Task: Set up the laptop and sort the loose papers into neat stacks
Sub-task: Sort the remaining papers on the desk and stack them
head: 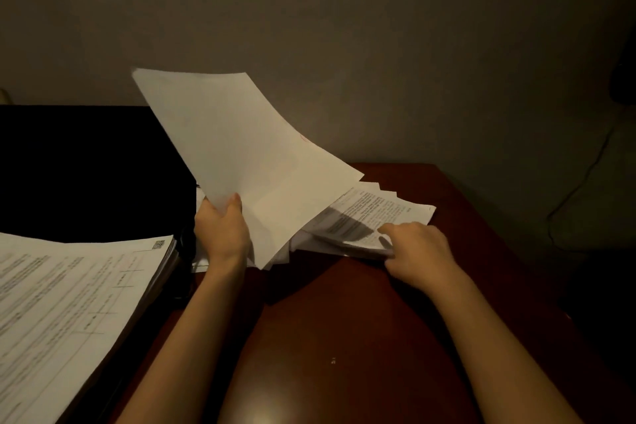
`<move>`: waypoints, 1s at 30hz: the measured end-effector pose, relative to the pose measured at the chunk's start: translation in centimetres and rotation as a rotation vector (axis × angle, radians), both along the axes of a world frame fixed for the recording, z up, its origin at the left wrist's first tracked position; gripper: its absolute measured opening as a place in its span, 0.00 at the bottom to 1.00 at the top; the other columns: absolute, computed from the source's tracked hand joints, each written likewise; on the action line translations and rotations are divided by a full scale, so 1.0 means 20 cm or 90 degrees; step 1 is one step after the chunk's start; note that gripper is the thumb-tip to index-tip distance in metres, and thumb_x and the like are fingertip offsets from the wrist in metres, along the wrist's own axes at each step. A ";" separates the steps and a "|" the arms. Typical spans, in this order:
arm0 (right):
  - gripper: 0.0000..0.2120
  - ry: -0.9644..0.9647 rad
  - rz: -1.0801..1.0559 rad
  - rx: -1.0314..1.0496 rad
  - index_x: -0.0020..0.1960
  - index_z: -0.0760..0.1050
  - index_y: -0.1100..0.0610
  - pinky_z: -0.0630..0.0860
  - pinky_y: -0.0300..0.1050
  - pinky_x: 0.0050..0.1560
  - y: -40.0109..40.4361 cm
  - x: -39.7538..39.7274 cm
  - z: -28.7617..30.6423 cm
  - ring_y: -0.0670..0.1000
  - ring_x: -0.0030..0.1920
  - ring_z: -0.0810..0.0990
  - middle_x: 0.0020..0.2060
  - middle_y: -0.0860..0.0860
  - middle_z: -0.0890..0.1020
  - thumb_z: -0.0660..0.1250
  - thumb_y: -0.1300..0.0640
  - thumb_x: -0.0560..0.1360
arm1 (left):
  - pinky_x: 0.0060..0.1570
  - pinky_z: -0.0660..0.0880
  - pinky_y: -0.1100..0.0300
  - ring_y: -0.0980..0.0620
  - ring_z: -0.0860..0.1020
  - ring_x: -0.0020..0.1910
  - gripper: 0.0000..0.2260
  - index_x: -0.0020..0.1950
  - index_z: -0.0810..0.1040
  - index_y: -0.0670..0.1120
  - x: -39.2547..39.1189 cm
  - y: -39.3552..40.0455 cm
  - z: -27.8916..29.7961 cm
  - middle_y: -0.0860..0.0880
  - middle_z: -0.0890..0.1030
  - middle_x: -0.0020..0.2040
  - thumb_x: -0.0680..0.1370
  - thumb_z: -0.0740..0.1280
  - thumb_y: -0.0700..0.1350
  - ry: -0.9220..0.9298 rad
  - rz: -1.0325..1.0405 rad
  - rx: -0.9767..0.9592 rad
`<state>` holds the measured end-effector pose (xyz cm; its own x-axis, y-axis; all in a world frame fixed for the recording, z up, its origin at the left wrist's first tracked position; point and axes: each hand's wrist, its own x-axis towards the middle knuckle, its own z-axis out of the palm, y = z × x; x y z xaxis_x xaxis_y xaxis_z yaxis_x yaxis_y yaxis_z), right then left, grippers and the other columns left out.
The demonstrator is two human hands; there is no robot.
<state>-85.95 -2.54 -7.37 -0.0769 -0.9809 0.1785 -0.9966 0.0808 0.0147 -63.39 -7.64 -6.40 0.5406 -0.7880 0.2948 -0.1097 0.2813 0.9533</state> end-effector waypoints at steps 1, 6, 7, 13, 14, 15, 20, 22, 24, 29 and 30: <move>0.14 -0.023 -0.010 -0.019 0.60 0.74 0.50 0.73 0.45 0.49 0.00 -0.01 0.00 0.53 0.54 0.77 0.54 0.51 0.80 0.64 0.56 0.75 | 0.53 0.70 0.61 0.52 0.74 0.54 0.13 0.65 0.72 0.38 0.00 0.00 0.00 0.45 0.77 0.58 0.81 0.61 0.40 -0.004 -0.002 -0.005; 0.10 -0.165 -0.140 -0.127 0.55 0.78 0.58 0.73 0.47 0.45 -0.01 -0.07 0.00 0.58 0.50 0.79 0.50 0.57 0.81 0.59 0.57 0.79 | 0.51 0.70 0.59 0.48 0.76 0.54 0.15 0.66 0.72 0.39 -0.01 -0.03 -0.03 0.48 0.76 0.53 0.80 0.62 0.38 -0.014 -0.120 0.067; 0.12 -0.204 -0.174 -0.144 0.55 0.77 0.60 0.72 0.48 0.45 -0.01 -0.08 0.00 0.60 0.51 0.79 0.50 0.58 0.81 0.59 0.55 0.80 | 0.51 0.71 0.58 0.46 0.77 0.55 0.15 0.65 0.73 0.38 -0.01 -0.05 -0.04 0.48 0.77 0.52 0.79 0.63 0.37 0.004 -0.169 0.101; 0.17 -0.522 -0.303 -0.305 0.61 0.74 0.65 0.80 0.49 0.43 -0.04 -0.13 0.01 0.57 0.44 0.82 0.55 0.61 0.79 0.59 0.53 0.81 | 0.45 0.75 0.56 0.49 0.79 0.39 0.10 0.56 0.78 0.38 0.05 -0.09 -0.08 0.47 0.81 0.39 0.75 0.69 0.36 -0.244 -0.374 0.324; 0.17 -0.575 -0.297 -0.327 0.63 0.73 0.63 0.81 0.46 0.37 -0.04 -0.14 0.00 0.54 0.39 0.83 0.55 0.60 0.79 0.59 0.53 0.81 | 0.44 0.74 0.58 0.51 0.78 0.39 0.08 0.54 0.79 0.40 0.05 -0.09 -0.07 0.49 0.80 0.39 0.75 0.69 0.37 -0.283 -0.398 0.349; 0.16 -0.639 -0.282 -0.348 0.65 0.72 0.61 0.80 0.44 0.35 -0.05 -0.14 -0.01 0.51 0.37 0.83 0.55 0.59 0.79 0.59 0.54 0.81 | 0.42 0.73 0.60 0.53 0.77 0.39 0.06 0.51 0.78 0.43 0.05 -0.08 -0.06 0.51 0.80 0.39 0.76 0.69 0.38 -0.309 -0.420 0.382; 0.14 -1.071 -0.179 -0.380 0.64 0.71 0.62 0.79 0.45 0.50 -0.09 -0.19 -0.08 0.52 0.48 0.82 0.54 0.58 0.80 0.59 0.59 0.80 | 0.59 0.73 0.54 0.47 0.79 0.51 0.09 0.56 0.77 0.44 0.15 -0.11 -0.05 0.46 0.82 0.52 0.77 0.68 0.41 -0.302 -0.491 0.448; 0.11 -1.272 -0.111 -0.390 0.59 0.72 0.62 0.77 0.47 0.51 -0.09 -0.23 -0.09 0.55 0.50 0.80 0.52 0.58 0.79 0.55 0.62 0.81 | 0.59 0.72 0.57 0.48 0.78 0.54 0.13 0.63 0.74 0.38 0.19 -0.13 -0.08 0.41 0.80 0.59 0.79 0.63 0.40 -0.235 -0.499 0.425; 0.13 -1.377 -0.068 -0.397 0.54 0.74 0.59 0.76 0.48 0.47 -0.07 -0.27 -0.10 0.55 0.46 0.78 0.46 0.57 0.78 0.52 0.58 0.81 | 0.60 0.66 0.63 0.51 0.72 0.60 0.15 0.69 0.68 0.38 0.17 -0.14 -0.11 0.42 0.72 0.68 0.83 0.56 0.40 -0.092 -0.522 0.389; 0.22 -1.358 -0.091 -0.354 0.33 0.65 0.55 0.66 0.42 0.34 -0.06 -0.32 -0.10 0.49 0.28 0.69 0.25 0.49 0.70 0.56 0.39 0.76 | 0.63 0.60 0.67 0.52 0.69 0.67 0.24 0.70 0.67 0.41 0.15 -0.13 -0.09 0.52 0.71 0.64 0.83 0.50 0.56 0.005 -0.481 0.409; 0.23 -1.341 -0.094 -0.331 0.32 0.62 0.54 0.63 0.41 0.32 -0.06 -0.32 -0.10 0.47 0.25 0.66 0.23 0.48 0.67 0.57 0.38 0.76 | 0.65 0.60 0.66 0.52 0.71 0.65 0.26 0.70 0.67 0.43 0.14 -0.12 -0.08 0.52 0.71 0.63 0.82 0.49 0.60 0.003 -0.497 0.421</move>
<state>-92.33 -3.77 -9.29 -0.5122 -0.8559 -0.0715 0.4993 -0.2290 -0.8356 -60.50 -9.99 -8.01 -0.1934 -0.9249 -0.3273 -0.1169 -0.3095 0.9437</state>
